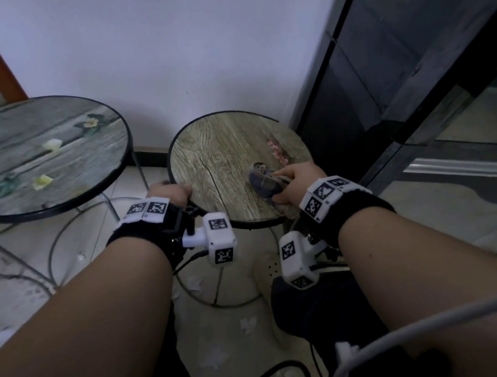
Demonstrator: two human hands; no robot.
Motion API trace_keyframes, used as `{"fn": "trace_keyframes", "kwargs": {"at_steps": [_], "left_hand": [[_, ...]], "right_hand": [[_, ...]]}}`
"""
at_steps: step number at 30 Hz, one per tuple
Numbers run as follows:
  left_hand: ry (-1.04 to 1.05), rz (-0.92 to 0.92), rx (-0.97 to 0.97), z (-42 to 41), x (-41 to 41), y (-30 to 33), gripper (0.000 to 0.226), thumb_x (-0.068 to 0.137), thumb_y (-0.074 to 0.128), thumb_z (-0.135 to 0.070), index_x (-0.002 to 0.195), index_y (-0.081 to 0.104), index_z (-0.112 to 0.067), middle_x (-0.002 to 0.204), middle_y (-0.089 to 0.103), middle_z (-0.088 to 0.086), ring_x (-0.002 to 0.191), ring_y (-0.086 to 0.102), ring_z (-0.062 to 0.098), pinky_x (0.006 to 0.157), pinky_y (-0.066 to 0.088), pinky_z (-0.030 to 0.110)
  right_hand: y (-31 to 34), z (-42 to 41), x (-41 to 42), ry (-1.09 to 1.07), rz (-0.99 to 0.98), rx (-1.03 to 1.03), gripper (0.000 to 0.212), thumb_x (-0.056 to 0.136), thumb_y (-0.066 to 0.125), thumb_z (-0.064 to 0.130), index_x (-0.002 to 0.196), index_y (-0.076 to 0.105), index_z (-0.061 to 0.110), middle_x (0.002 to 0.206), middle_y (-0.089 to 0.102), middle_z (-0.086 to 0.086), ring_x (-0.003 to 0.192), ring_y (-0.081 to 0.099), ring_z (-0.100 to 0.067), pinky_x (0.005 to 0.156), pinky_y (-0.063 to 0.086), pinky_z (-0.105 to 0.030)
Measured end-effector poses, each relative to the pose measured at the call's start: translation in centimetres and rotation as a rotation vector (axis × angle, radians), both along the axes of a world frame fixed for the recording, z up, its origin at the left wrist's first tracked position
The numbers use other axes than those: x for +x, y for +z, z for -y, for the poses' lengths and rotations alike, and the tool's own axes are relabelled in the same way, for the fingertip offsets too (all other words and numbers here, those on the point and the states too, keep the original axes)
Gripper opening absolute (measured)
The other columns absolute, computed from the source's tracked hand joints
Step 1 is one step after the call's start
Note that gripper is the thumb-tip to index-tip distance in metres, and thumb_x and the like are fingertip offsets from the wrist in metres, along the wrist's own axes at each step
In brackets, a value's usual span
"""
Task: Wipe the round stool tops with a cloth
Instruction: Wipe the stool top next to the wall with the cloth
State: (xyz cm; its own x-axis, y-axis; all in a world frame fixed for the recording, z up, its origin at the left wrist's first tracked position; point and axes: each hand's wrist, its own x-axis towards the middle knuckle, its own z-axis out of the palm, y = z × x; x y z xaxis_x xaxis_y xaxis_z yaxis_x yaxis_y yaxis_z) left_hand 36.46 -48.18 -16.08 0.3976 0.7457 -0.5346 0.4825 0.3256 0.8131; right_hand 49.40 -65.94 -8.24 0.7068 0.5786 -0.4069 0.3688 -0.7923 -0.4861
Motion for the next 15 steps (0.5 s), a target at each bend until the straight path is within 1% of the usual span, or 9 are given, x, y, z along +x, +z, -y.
{"fn": "trace_keyframes", "kwargs": {"at_steps": [2,4,8,10,11,13,14,15], "left_hand": [[-0.012,-0.065,0.068,-0.2,-0.1,0.2,0.07,0.086,0.064,-0.019,0.146,0.029,-0.013,0.142,0.045,0.016,0.124,0.05,0.032,0.103,0.043,0.042],[-0.019,-0.101,0.116,-0.2,-0.1,0.1,0.073,0.089,0.061,-0.017,0.149,0.02,-0.019,0.144,0.042,0.015,0.126,0.047,0.032,0.106,0.039,0.042],[-0.069,-0.076,0.142,-0.3,0.0,0.3,0.066,0.09,0.059,-0.014,0.147,0.027,-0.023,0.136,0.051,0.012,0.119,0.053,0.031,0.102,0.043,0.041],[-0.076,-0.052,0.124,-0.5,-0.1,0.3,0.064,0.089,0.059,-0.012,0.146,0.031,-0.024,0.131,0.055,0.013,0.115,0.056,0.031,0.101,0.045,0.042],[-0.076,-0.04,0.121,-0.5,-0.1,0.3,0.063,0.089,0.06,-0.011,0.145,0.033,-0.024,0.129,0.057,0.014,0.113,0.057,0.032,0.1,0.046,0.043],[-0.078,-0.046,0.134,-0.7,0.0,0.1,0.062,0.087,0.061,-0.01,0.142,0.037,-0.025,0.125,0.06,0.014,0.11,0.059,0.033,0.098,0.047,0.045],[-0.086,-0.052,0.134,-0.8,0.0,0.1,0.061,0.086,0.062,-0.01,0.141,0.039,-0.026,0.124,0.06,0.014,0.109,0.059,0.034,0.097,0.048,0.046],[-0.093,-0.057,0.132,-0.8,0.0,0.2,0.06,0.085,0.061,-0.009,0.139,0.041,-0.026,0.122,0.061,0.014,0.108,0.06,0.036,0.096,0.048,0.048]], "right_hand": [[-0.3,0.1,0.0,-0.002,-0.006,0.009,0.044,0.082,0.07,0.006,0.124,0.061,0.016,0.115,0.064,-0.005,0.089,0.052,-0.013,0.076,0.041,-0.023],[-0.6,0.1,0.1,0.002,0.002,0.004,0.044,0.081,0.071,0.008,0.123,0.063,0.018,0.114,0.065,-0.003,0.09,0.053,-0.014,0.077,0.042,-0.023],[-0.7,0.0,1.1,-0.02,0.004,-0.001,0.045,0.078,0.073,0.009,0.121,0.065,0.021,0.117,0.066,0.0,0.099,0.058,-0.016,0.079,0.043,-0.023],[-0.6,0.2,1.4,-0.031,0.011,-0.005,0.045,0.079,0.073,0.008,0.121,0.065,0.021,0.116,0.066,0.0,0.093,0.057,-0.013,0.075,0.042,-0.02],[-0.6,0.4,1.7,-0.045,0.008,0.006,0.045,0.08,0.071,0.006,0.122,0.064,0.02,0.114,0.066,0.0,0.086,0.056,-0.011,0.069,0.043,-0.016],[-0.6,0.7,2.2,-0.095,-0.023,0.044,0.045,0.082,0.068,0.0,0.123,0.063,0.016,0.106,0.066,-0.002,0.07,0.052,-0.007,0.049,0.04,-0.005],[-0.6,0.8,2.3,-0.112,-0.033,0.058,0.044,0.082,0.068,0.0,0.123,0.063,0.014,0.102,0.065,-0.002,0.066,0.052,-0.006,0.045,0.039,-0.004],[-0.7,0.8,2.5,-0.113,-0.025,0.051,0.044,0.081,0.069,0.001,0.123,0.063,0.014,0.103,0.065,-0.001,0.07,0.055,-0.008,0.051,0.041,-0.004]]}}
